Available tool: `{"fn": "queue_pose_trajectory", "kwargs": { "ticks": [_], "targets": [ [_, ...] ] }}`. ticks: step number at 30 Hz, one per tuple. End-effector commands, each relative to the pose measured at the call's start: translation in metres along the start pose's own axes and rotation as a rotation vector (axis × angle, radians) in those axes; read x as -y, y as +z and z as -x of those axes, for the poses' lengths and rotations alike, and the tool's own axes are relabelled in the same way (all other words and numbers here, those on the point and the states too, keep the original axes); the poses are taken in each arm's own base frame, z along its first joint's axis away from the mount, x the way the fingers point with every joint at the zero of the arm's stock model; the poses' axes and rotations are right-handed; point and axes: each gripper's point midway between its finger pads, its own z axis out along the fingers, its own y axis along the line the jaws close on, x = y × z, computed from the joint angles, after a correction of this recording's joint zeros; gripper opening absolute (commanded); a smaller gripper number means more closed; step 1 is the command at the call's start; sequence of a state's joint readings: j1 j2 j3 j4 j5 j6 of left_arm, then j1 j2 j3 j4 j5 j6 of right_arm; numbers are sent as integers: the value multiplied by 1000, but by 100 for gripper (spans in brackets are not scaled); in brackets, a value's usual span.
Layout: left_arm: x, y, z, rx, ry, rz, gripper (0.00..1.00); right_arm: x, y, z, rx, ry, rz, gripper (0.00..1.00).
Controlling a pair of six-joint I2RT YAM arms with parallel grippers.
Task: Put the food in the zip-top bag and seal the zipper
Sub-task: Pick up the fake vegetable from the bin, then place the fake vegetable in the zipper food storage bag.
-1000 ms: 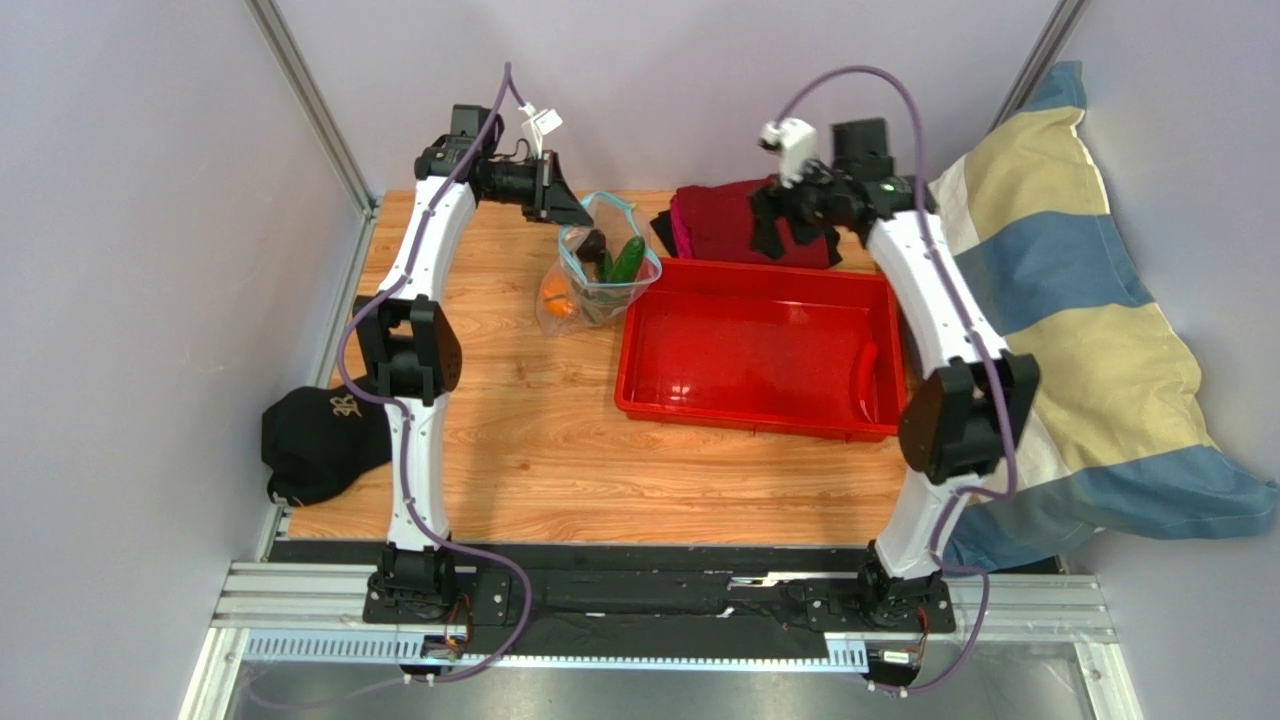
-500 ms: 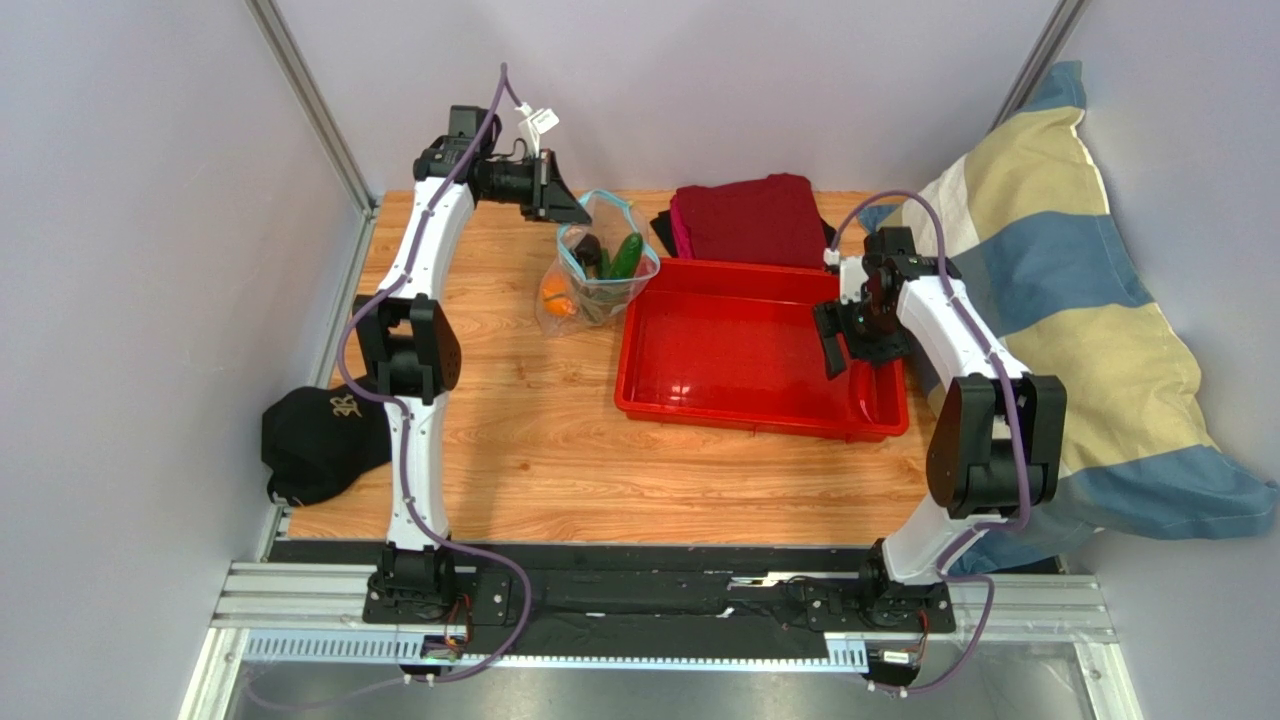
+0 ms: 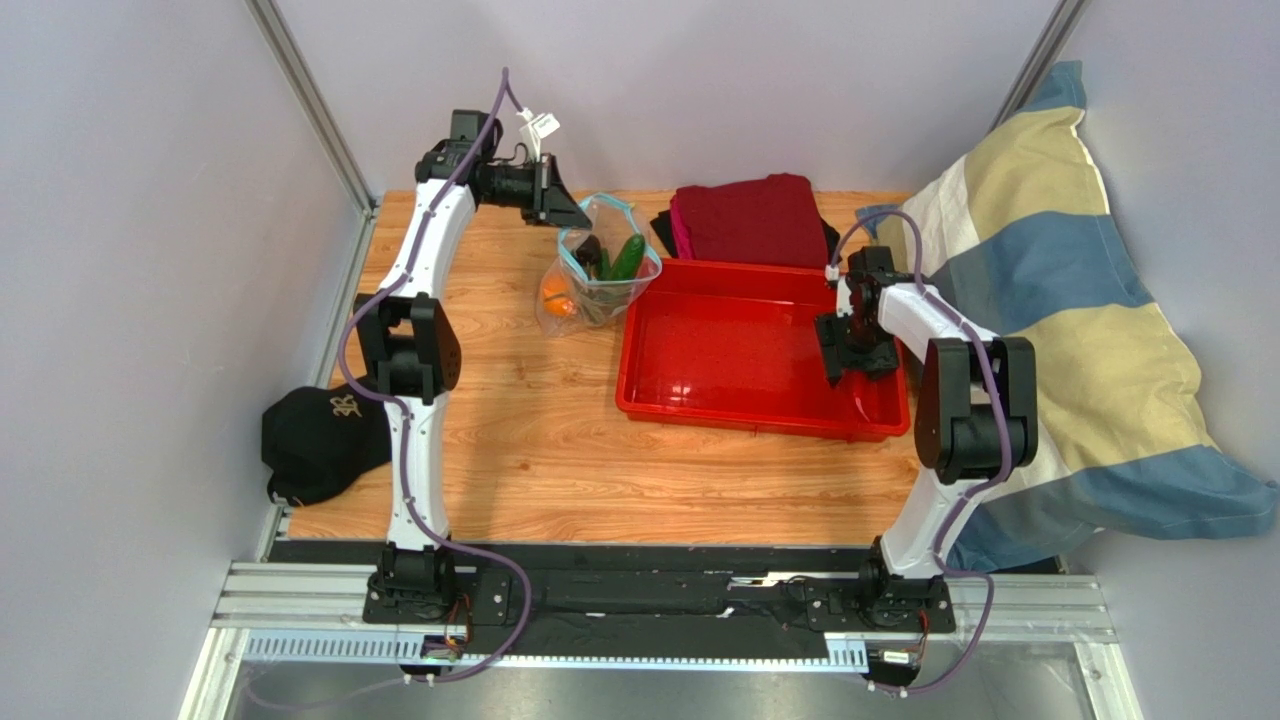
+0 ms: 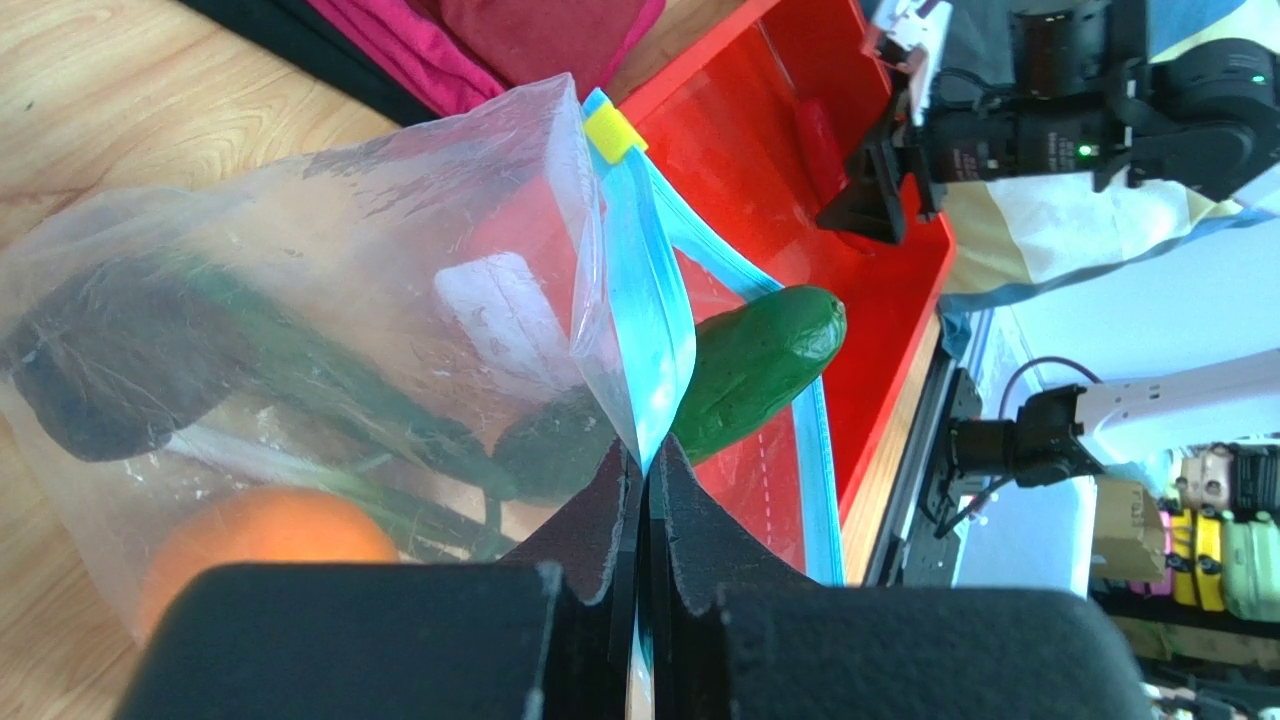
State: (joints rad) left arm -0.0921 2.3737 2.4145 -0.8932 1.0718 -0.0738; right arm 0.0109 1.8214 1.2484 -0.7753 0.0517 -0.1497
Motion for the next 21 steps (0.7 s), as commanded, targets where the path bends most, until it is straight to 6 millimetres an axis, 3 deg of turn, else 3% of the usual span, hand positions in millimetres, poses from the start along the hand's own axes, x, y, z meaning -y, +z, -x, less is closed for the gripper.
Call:
{"fn": "queue_pose_trajectory", "kwargs": {
  "ticks": [1,2,5,6,9,12,13,16,17,21],
  "targets": [
    [12,-7,8,21,29,-16,0,-2,3,36,102,31,17,53],
    [12,-7,8,20,27,-16,0,-8,1,40,108,26,50,48],
    [12,-8,8,21,29,-13,0,-17,-8,61,151,20,120,19],
    [12,-9,9,22,30,-14,0,-19,-17,76,186,17,134,12],
    [12,-8,8,20,28,-13,0,-27,-37,101,252,9,197,0],
    [13,-9,9,22,28,-15,0,-44,-77,144,392,-11,294,0],
    [13,-8,8,20,26,-18,0,-48,-102,166,476,-27,319,0],
    [13,-9,7,19,27,-21,0,-83,-153,208,688,-121,445,0],
    [14,-8,7,18,26,-26,0,-103,-184,229,819,-190,487,0],
    [15,-9,7,19,26,-29,0,-157,-248,266,1099,-342,573,0]
  ]
}}
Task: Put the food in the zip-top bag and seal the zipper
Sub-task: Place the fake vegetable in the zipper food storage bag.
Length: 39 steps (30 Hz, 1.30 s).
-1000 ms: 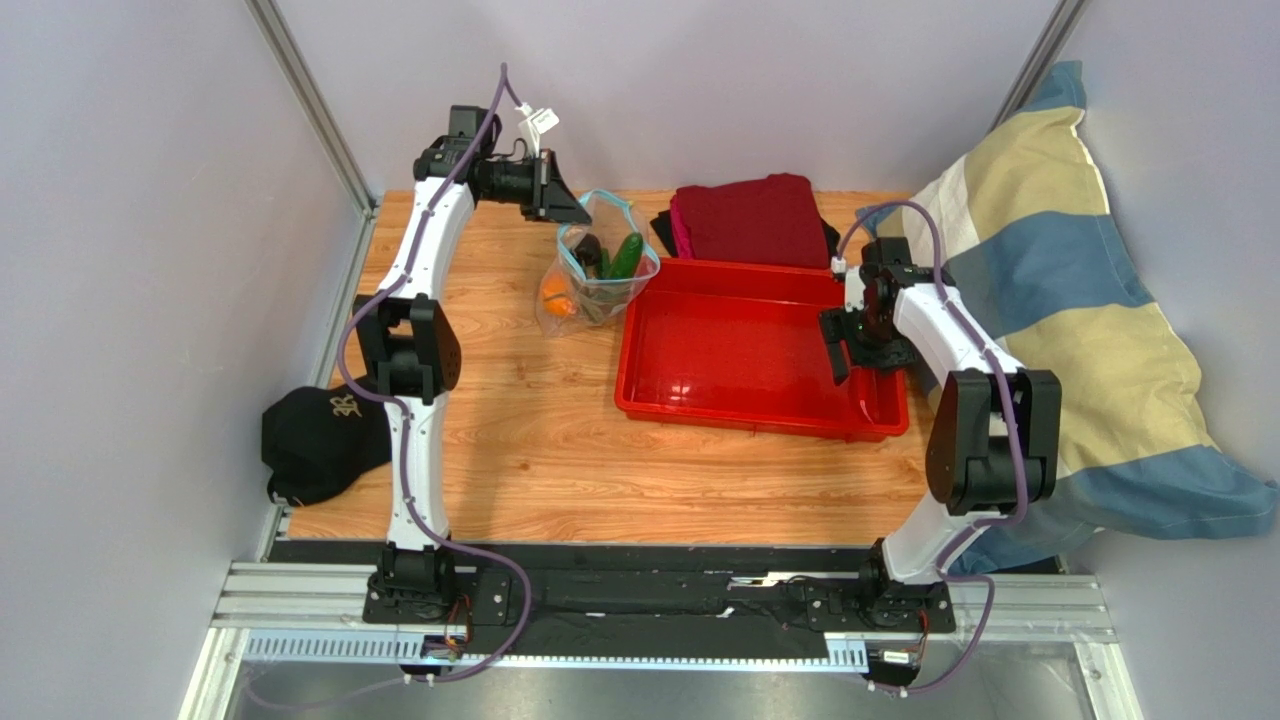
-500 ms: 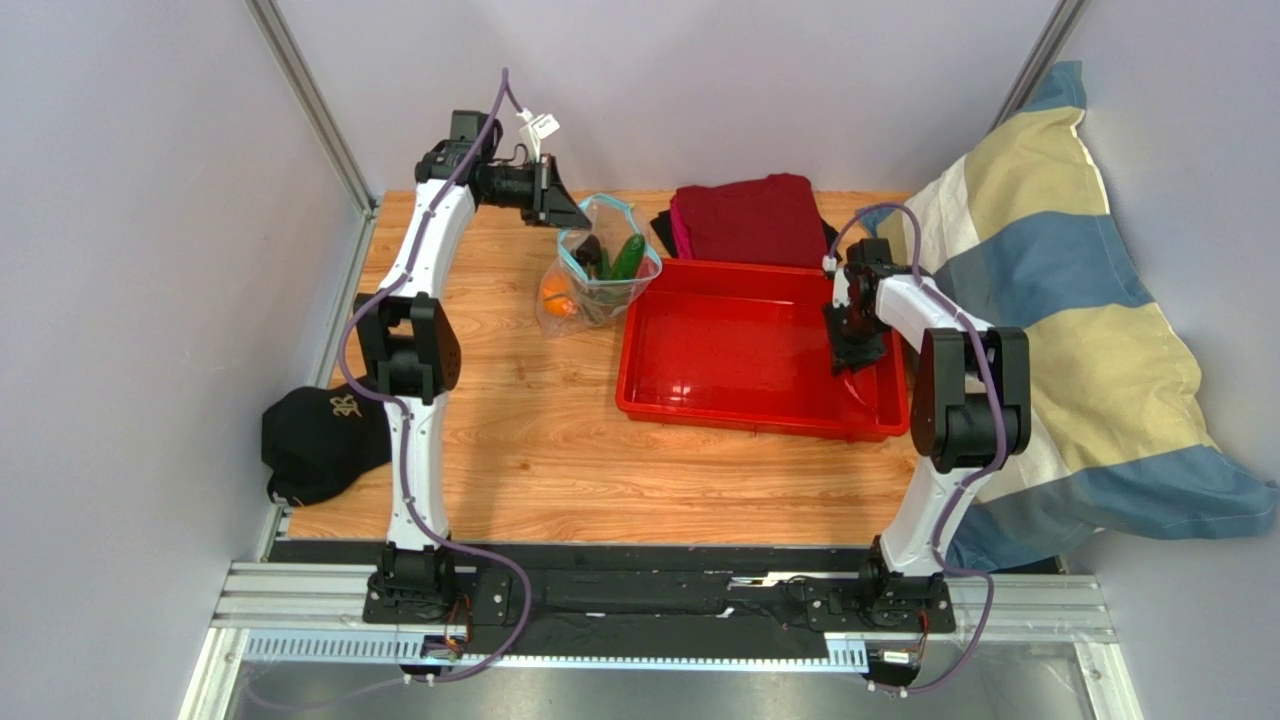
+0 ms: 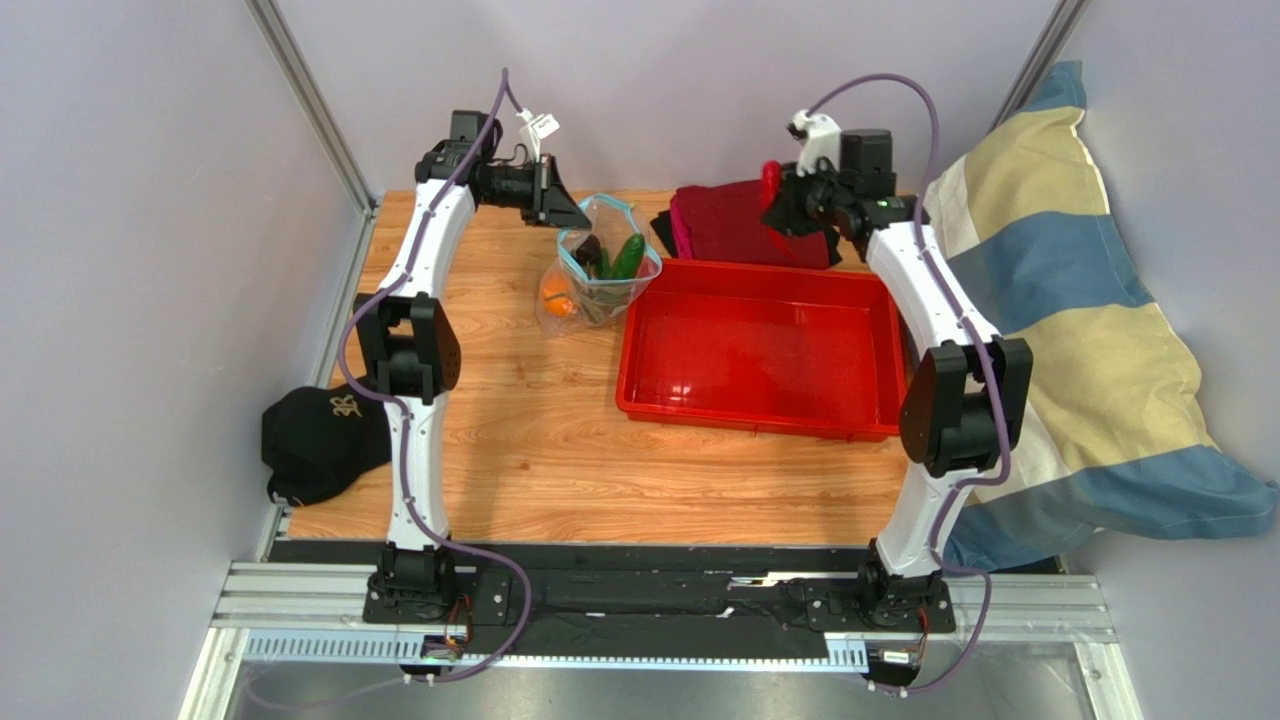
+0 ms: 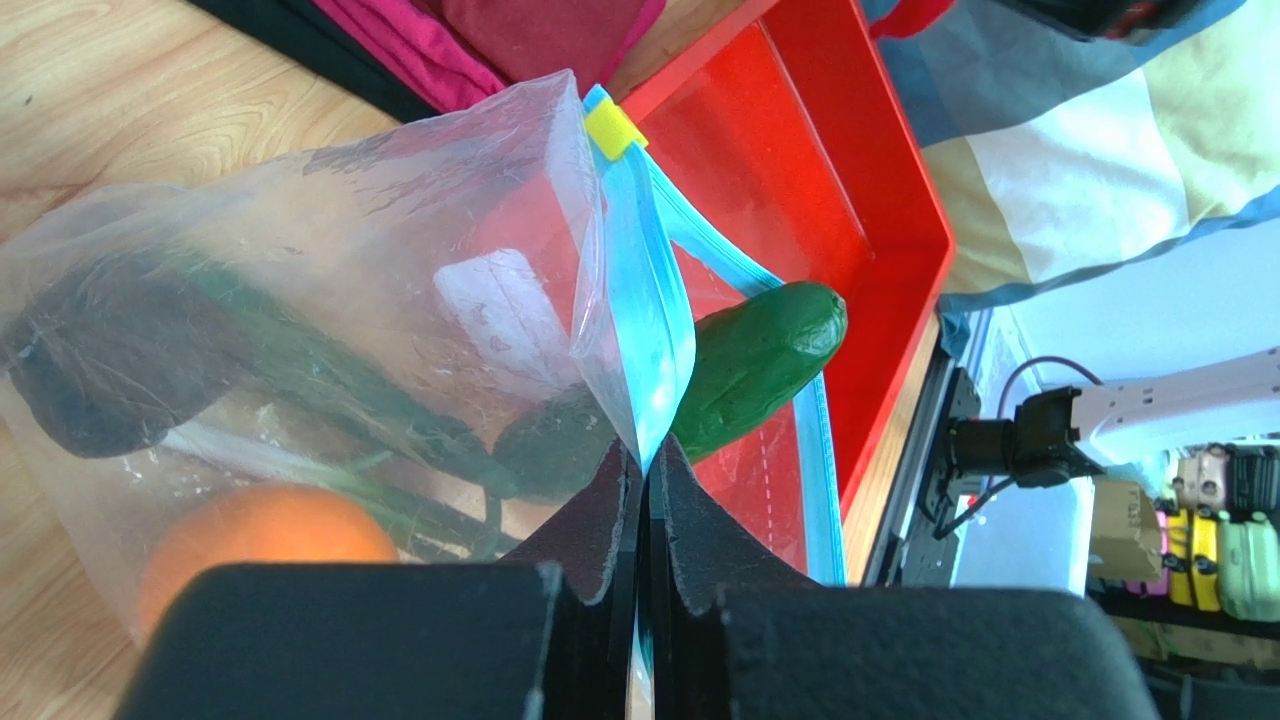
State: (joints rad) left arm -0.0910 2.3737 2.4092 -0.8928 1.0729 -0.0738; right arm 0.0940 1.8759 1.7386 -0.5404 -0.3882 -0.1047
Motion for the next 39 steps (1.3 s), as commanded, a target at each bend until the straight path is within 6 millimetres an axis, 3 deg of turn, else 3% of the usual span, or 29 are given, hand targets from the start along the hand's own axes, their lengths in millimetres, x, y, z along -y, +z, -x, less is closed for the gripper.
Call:
{"fn": "queue_pose_trajectory", "kwargs": {
  "ticks": [1,2,6,11,16,19,24,33,35,36,38,39],
  "targets": [
    [15,-8,8,20,29,-29,0,-106,-14,118,403,-233,258,0],
    [15,-8,7,19,28,-30,0,-119,-9,134,448,-260,280,0],
    [16,-8,8,20,28,-32,0,-171,9,164,522,-305,368,0],
    [15,-8,8,20,29,-32,0,-230,6,197,720,-300,499,0],
    [13,-8,8,20,23,-34,0,-270,18,182,721,-284,613,0],
    [15,-8,8,22,23,-38,0,-284,30,160,664,-273,654,0],
    [12,-8,9,27,8,-46,0,-289,42,134,609,-241,678,0],
    [12,-9,12,35,-2,-59,0,-289,51,125,610,-294,680,1],
    [14,-9,12,37,0,-63,0,-289,56,120,591,-300,689,16],
    [15,-10,13,37,0,-64,0,-289,57,119,588,-304,692,36],
    [15,-11,13,40,1,-63,0,-292,55,119,580,-323,716,64],
    [15,-11,13,39,-2,-65,0,-292,55,120,578,-324,717,68]
  ]
}}
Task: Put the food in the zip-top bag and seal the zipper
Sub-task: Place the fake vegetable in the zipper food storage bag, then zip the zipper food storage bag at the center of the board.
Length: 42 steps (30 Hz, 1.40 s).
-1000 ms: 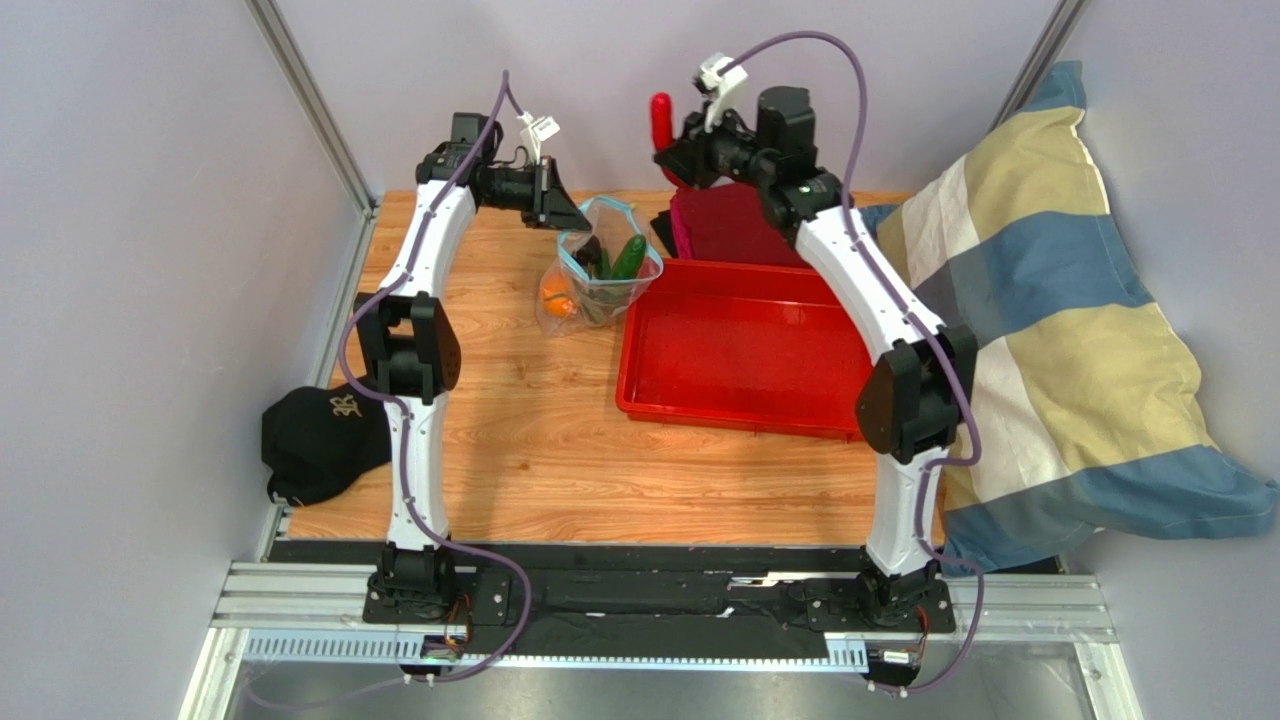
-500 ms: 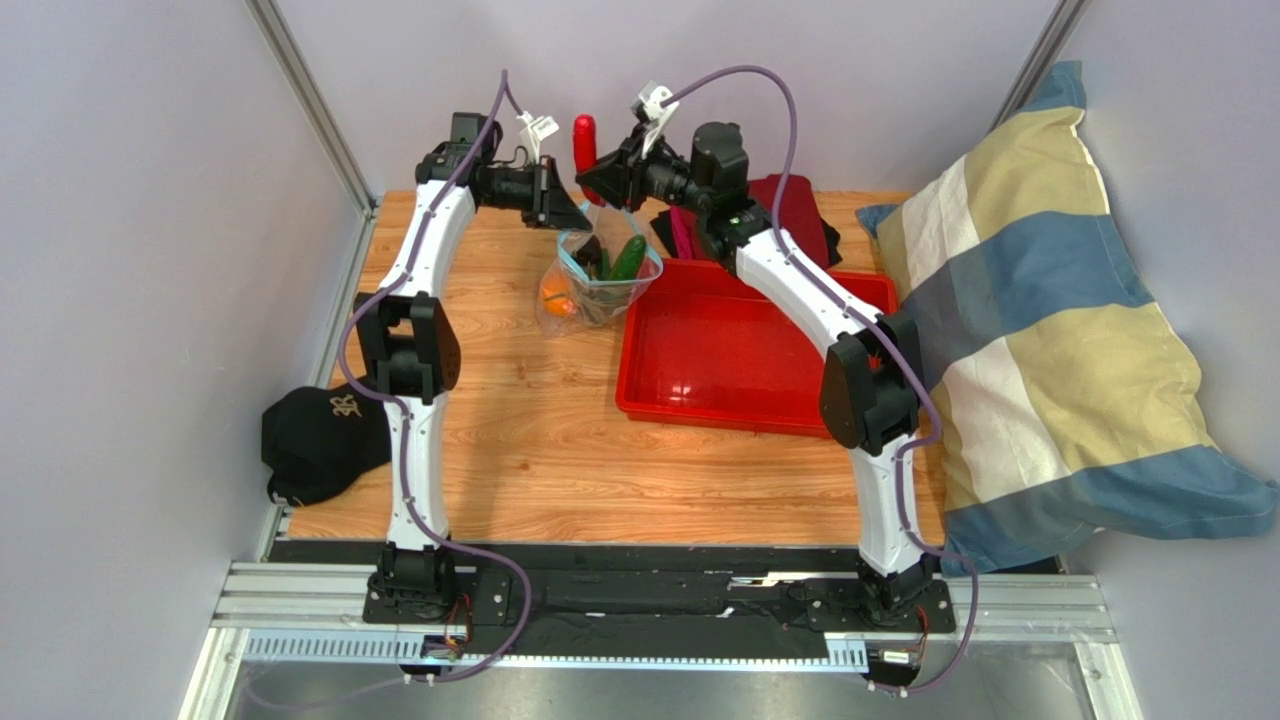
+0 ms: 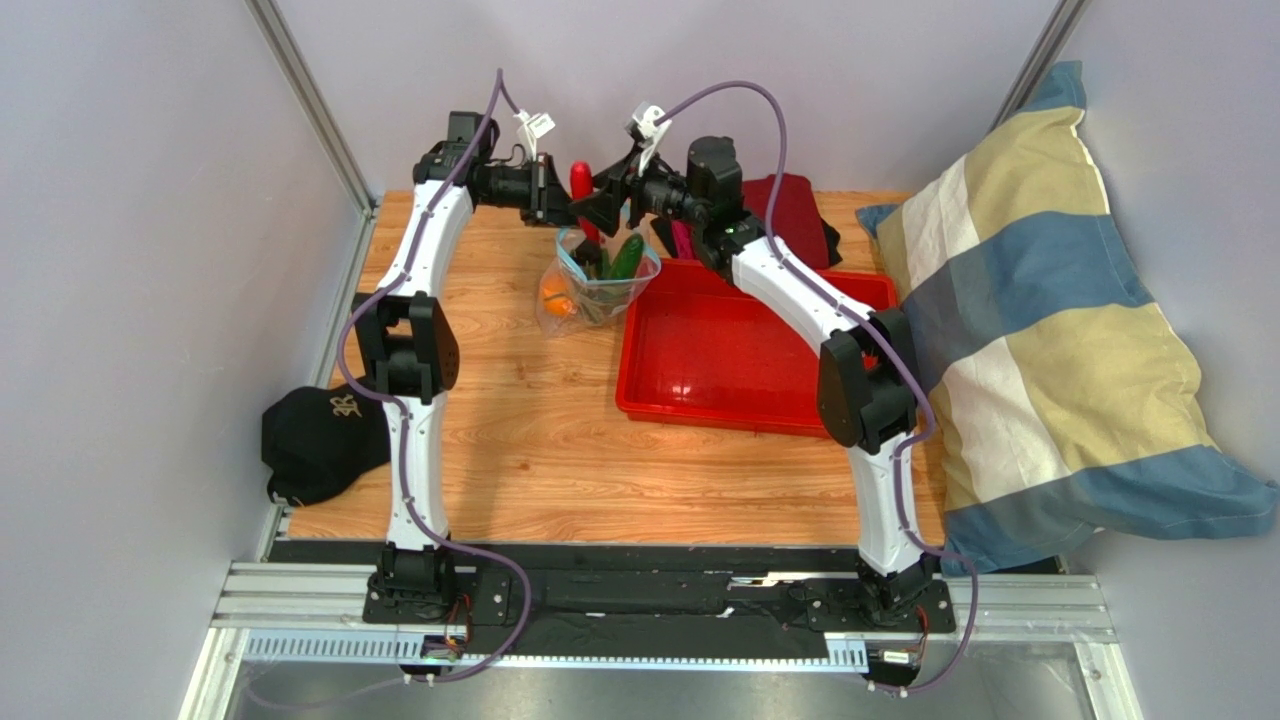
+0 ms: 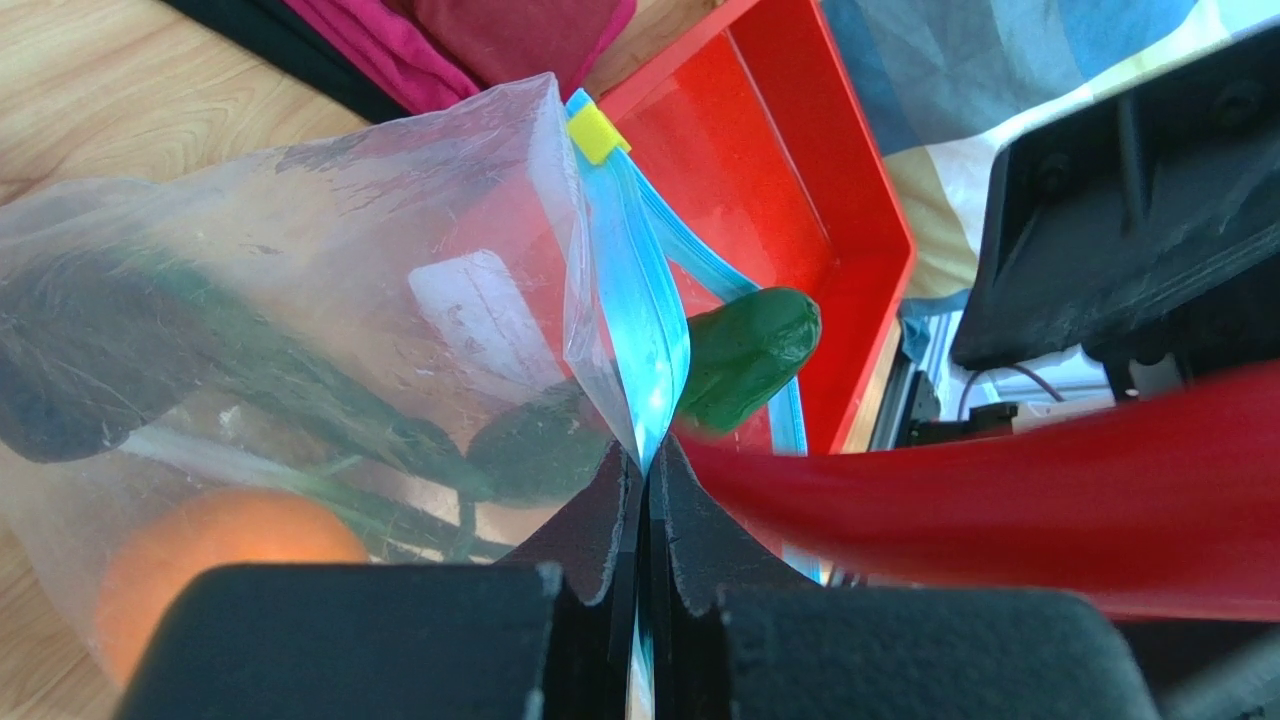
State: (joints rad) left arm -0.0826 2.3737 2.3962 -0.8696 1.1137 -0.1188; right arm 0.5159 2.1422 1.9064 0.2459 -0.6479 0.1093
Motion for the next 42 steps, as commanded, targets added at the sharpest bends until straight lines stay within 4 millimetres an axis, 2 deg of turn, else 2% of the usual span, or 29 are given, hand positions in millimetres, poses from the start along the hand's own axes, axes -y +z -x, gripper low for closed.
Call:
{"fn": "queue_pose_trajectory", "kwargs": {
  "ticks": [1,3,4,6,7,8,9,10,12,13,14,16,19,25,30,31,39,42],
  "targets": [
    [12,-8,11,28,36,-30,0,-8,5,32,56,-89,60,69],
    [12,-8,11,29,34,-30,0,-5,3,34,41,-80,44,72],
    [12,-8,11,30,34,-29,0,-1,1,46,52,-91,30,72],
    [13,-9,11,30,27,-34,0,4,-8,55,30,-84,-1,73],
    [14,-10,11,31,25,-36,0,14,-17,56,-1,-68,-49,73],
    [14,-11,12,32,26,-35,0,17,-26,63,-18,-74,-75,72],
    [14,-11,12,33,28,-35,0,26,-34,62,-51,-146,-103,71],
    [16,-12,14,38,33,-36,0,41,-47,44,-140,-131,-178,70],
    [18,-13,16,42,38,-35,0,55,-67,29,-236,-160,-231,67],
    [19,-14,17,44,39,-32,0,60,-85,9,-325,-122,-232,65],
    [19,-14,17,45,40,-27,0,62,-94,5,-355,-102,-227,63],
    [19,-15,18,47,46,-16,0,56,-113,-19,-461,-36,-189,61],
    [17,-15,18,49,52,-4,0,41,-122,-34,-530,6,-124,58],
    [19,-13,18,47,59,3,0,30,-119,-57,-569,79,-58,53],
    [16,-12,15,42,59,14,0,26,-111,-66,-568,109,-10,51],
    [16,-13,15,42,61,13,0,29,-110,-63,-560,99,-14,51],
    [19,-11,15,37,91,16,0,39,-101,-83,-602,41,20,51],
    [20,-10,14,32,106,27,0,42,-100,-87,-612,31,26,45]
  ]
}}
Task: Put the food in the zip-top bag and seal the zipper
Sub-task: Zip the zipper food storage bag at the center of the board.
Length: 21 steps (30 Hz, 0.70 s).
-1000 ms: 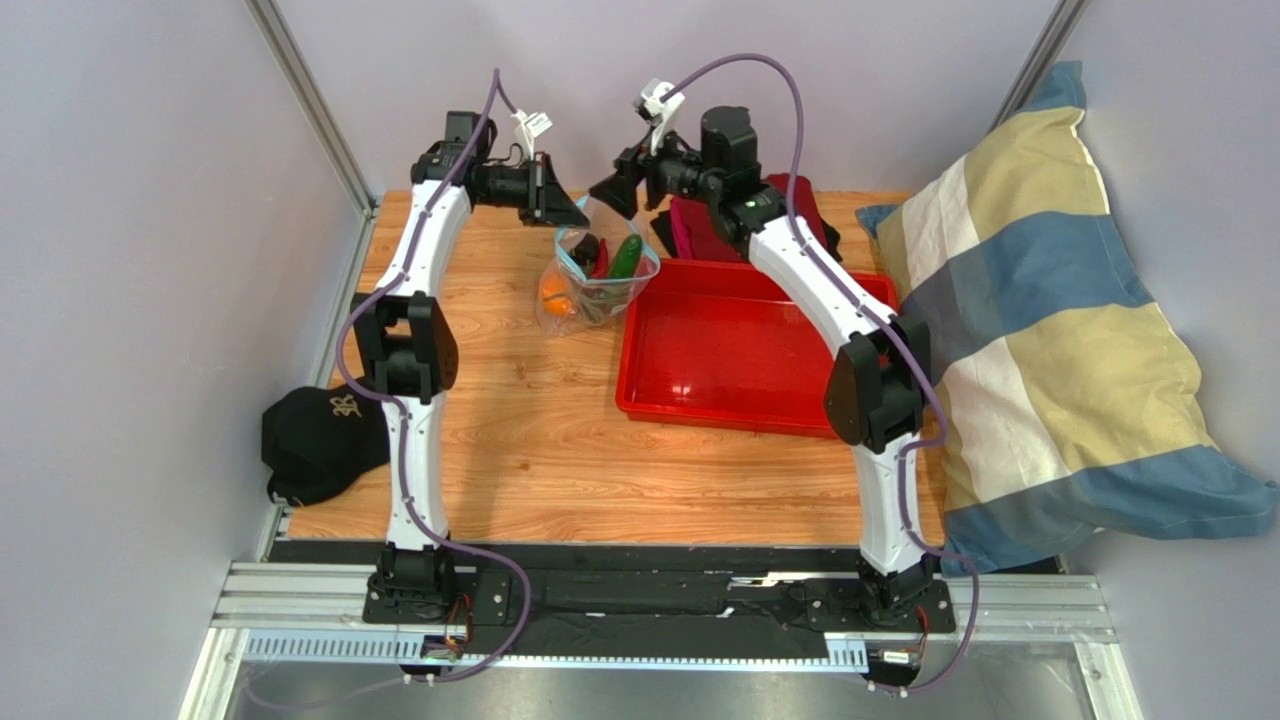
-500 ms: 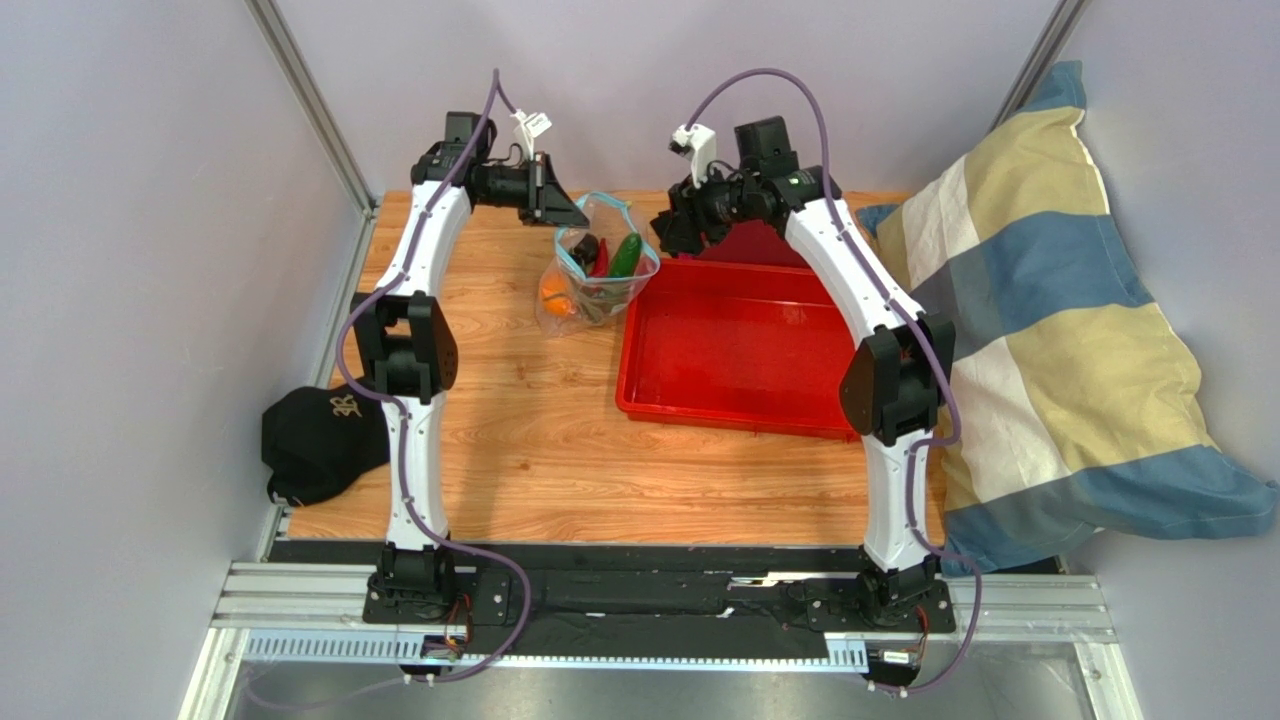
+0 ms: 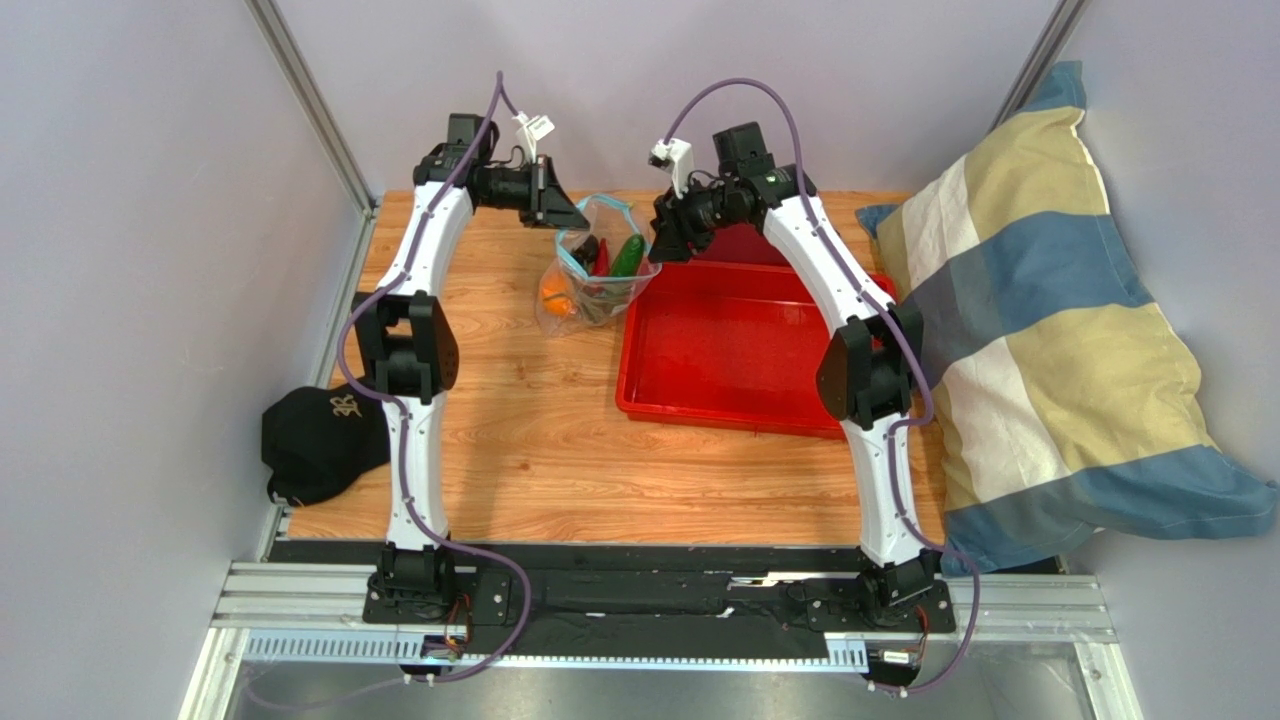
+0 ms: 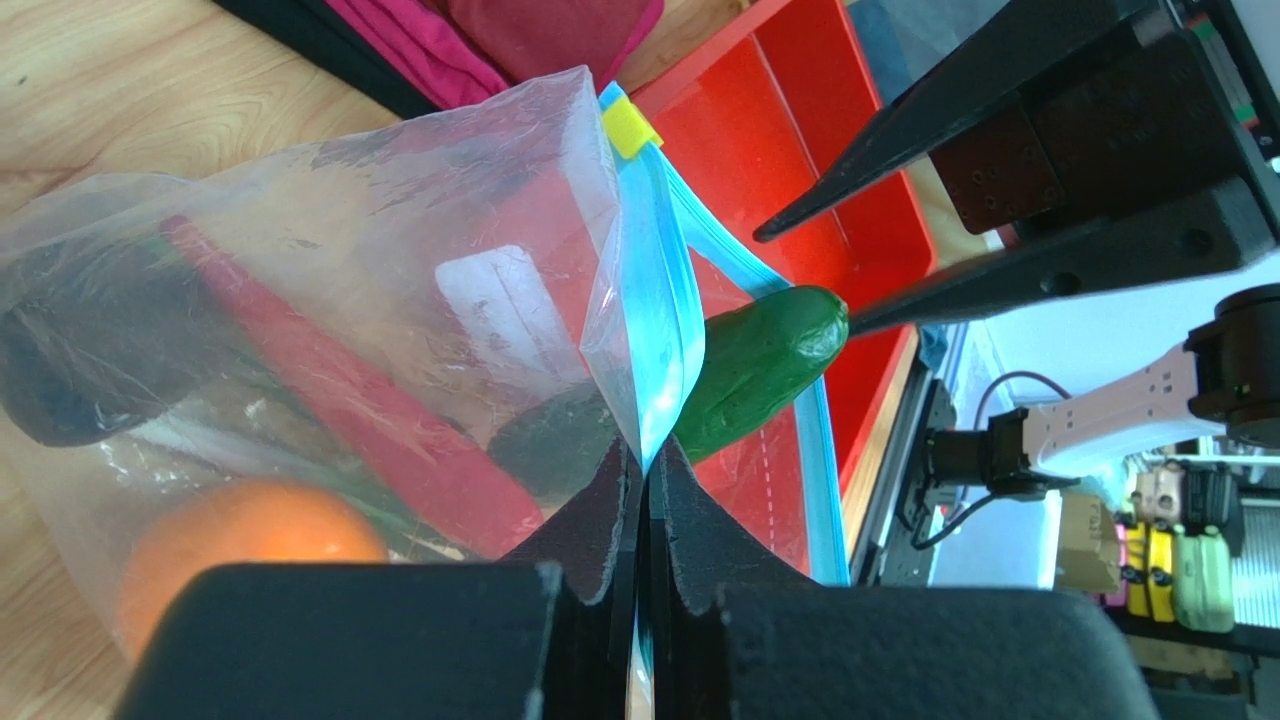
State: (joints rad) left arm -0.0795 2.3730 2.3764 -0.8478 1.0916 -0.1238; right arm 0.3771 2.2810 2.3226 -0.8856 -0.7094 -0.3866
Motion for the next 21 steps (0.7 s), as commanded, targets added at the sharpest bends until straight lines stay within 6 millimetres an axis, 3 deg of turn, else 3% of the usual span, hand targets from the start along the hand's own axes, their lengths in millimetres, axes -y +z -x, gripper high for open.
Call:
{"fn": "queue_pose_trajectory", "kwargs": {
  "ticks": [1,7,11,14,16,19,21],
  "targets": [
    [29,-12,15,28,121,10,0,0,-1,10,12,-82,14,39],
    [33,-10,12,14,140,14,0,-4,1,9,12,-122,37,26],
    [37,-10,7,-6,151,17,0,-10,0,13,16,-200,58,30],
    [40,-11,5,-17,163,23,0,-13,4,10,0,-241,62,17],
    [41,-12,2,-25,174,33,0,-12,5,9,-12,-262,49,0],
    [42,-13,-4,-45,204,64,0,-11,4,13,-10,-284,28,0],
    [50,-18,-3,-48,253,88,0,-8,-5,32,25,-332,-16,0]
  ]
}}
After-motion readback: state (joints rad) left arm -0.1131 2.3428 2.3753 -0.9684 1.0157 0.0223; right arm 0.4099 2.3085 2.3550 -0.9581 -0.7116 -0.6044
